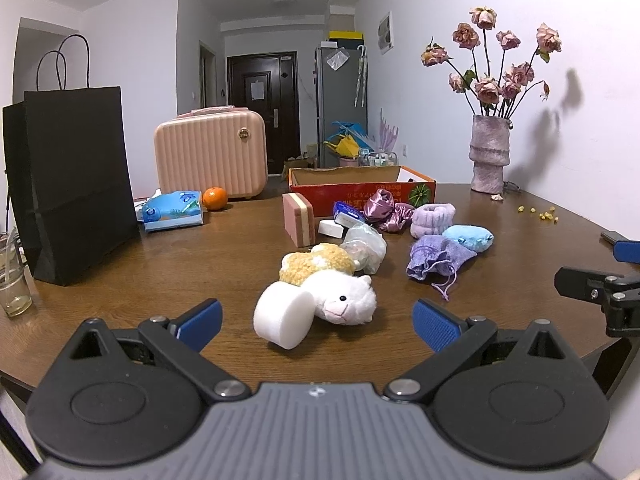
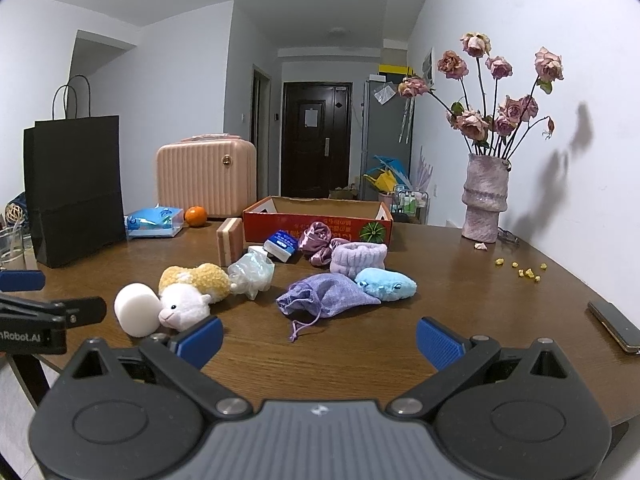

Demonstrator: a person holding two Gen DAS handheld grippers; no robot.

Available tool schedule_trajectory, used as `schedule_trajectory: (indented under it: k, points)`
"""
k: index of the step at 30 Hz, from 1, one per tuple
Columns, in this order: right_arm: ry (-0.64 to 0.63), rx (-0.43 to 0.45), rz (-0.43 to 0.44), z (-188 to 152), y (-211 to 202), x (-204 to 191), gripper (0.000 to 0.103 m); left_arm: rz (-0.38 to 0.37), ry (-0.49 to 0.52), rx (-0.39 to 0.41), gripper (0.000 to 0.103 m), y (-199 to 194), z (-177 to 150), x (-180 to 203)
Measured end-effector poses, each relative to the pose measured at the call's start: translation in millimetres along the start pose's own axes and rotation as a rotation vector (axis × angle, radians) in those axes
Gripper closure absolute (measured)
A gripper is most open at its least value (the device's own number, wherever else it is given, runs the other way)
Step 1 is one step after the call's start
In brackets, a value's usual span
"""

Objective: Organize soft objects

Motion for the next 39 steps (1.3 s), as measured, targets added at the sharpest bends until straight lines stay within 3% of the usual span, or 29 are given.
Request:
schedule_trajectory:
  k: [39]
  points:
    - [-0.022, -0.121, 0.028, 18, 82, -18, 0.0, 0.029, -0.027, -0.125, 0.0, 86, 8, -27]
Point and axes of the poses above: each gripper's, at about its wrist camera, not at the fingertips, and y roughly the way its jaws point, x to its right, z to its top, the point moved 1 cm from there along y, roughly the way its jaws point, and after that the axes turned 6 degrees about -x, right-handed, at the moved point
